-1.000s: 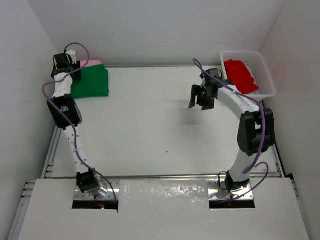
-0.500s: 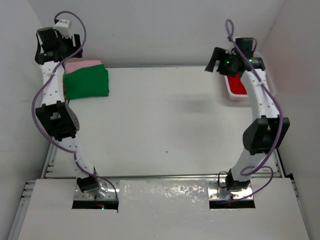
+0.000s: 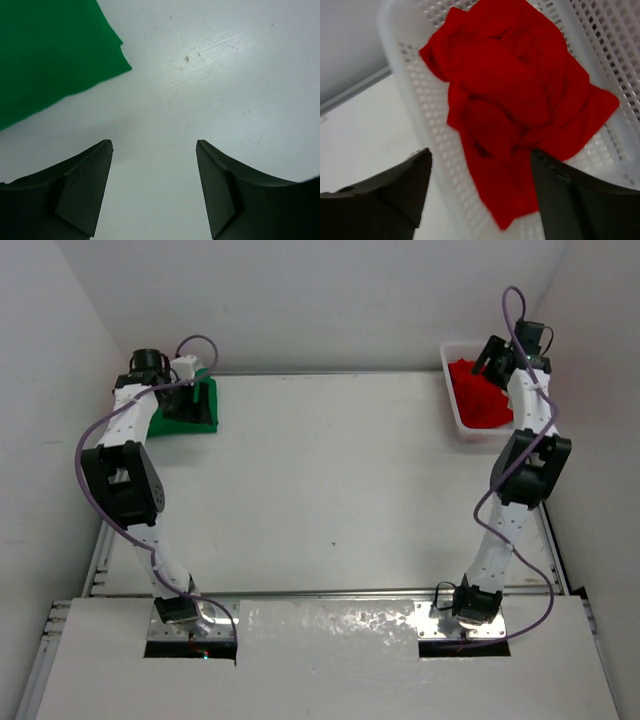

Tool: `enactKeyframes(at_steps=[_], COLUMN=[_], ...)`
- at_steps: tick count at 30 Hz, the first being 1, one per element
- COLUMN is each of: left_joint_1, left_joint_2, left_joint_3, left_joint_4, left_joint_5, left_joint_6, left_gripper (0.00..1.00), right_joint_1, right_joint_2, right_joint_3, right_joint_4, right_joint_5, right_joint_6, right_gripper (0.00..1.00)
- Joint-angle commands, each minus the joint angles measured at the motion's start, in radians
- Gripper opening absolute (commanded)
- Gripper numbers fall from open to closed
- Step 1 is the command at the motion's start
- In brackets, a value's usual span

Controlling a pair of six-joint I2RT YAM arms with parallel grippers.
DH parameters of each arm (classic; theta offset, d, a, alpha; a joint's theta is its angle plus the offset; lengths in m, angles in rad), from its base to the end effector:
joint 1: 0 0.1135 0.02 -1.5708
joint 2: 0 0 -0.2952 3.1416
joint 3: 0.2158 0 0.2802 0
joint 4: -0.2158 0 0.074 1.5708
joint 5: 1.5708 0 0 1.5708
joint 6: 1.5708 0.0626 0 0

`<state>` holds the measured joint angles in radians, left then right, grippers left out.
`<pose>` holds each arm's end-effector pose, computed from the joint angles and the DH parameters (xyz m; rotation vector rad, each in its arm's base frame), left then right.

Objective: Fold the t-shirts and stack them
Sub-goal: Grab crumpled tshirt from bin with the right arm

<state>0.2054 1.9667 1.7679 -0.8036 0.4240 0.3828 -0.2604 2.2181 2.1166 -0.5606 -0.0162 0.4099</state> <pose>0.4796 0.0736 0.2802 0.3728 2.4419 -0.2991 0.5647 -0.1494 0.2970 0.7267 2.1132 0.0995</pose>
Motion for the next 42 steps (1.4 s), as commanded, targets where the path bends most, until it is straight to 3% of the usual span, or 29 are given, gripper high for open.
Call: enactKeyframes(at_steps=[1, 4, 8, 11, 14, 16, 19, 23, 28, 31, 33, 38, 42], left_joint_1=[-0.011, -0.012, -0.014, -0.014, -0.014, -0.014, -0.012, -0.006, -0.038, -0.171, -0.283, -0.316, -0.314], left_joint_2=[-0.085, -0.080, -0.060, -0.055, -0.051, -0.045, -0.035, -0.029, -0.025, 0.006, 0.035, 0.026, -0.021], left_joint_3=[-0.018, -0.042, -0.015, 0.027, 0.076, 0.123, 0.192, 0.339, 0.355, 0.382, 0.418, 0.374, 0.283], left_joint_4=[-0.005, -0.011, -0.025, -0.034, -0.037, -0.031, -0.025, -0.022, -0.017, -0.038, -0.078, -0.045, -0.017], left_joint_5=[-0.011, -0.033, -0.073, -0.097, -0.108, -0.122, -0.123, -0.116, -0.230, -0.476, -0.546, -0.313, -0.189], left_joint_6=[0.037, 0.042, 0.045, 0.060, 0.068, 0.068, 0.062, 0.048, 0.047, 0.108, 0.139, 0.030, 0.013], left_gripper=[0.66, 0.66, 0.66, 0.66, 0.66, 0.66, 0.66, 0.68, 0.68, 0.68, 0.69, 0.68, 0.68], right_joint_1=[0.003, 0.001, 0.000, 0.000, -0.002, -0.003, -0.016, -0.023, -0.022, -0.020, -0.019, 0.001, 0.023], right_joint_2=[0.141, 0.263, 0.342, 0.394, 0.402, 0.394, 0.377, 0.278, 0.034, -0.107, -0.179, -0.265, -0.380], right_joint_3=[0.109, 0.187, 0.146, 0.141, 0.119, 0.092, 0.072, 0.013, -0.176, -0.276, -0.296, -0.256, -0.317], right_joint_4=[0.157, 0.243, 0.329, 0.367, 0.402, 0.427, 0.421, 0.439, 0.539, 0.611, 0.620, 0.550, 0.556], right_joint_5=[0.021, -0.011, 0.068, 0.149, 0.176, 0.168, 0.145, 0.130, 0.136, 0.154, 0.151, 0.157, 0.130], right_joint_6=[0.003, 0.053, 0.135, 0.168, 0.168, 0.165, 0.164, 0.112, 0.102, 0.116, 0.130, 0.121, 0.125], right_gripper=[0.79, 0.90, 0.88, 0.79, 0.61, 0.25, 0.00, 0.00, 0.00, 0.00, 0.00, 0.00, 0.00])
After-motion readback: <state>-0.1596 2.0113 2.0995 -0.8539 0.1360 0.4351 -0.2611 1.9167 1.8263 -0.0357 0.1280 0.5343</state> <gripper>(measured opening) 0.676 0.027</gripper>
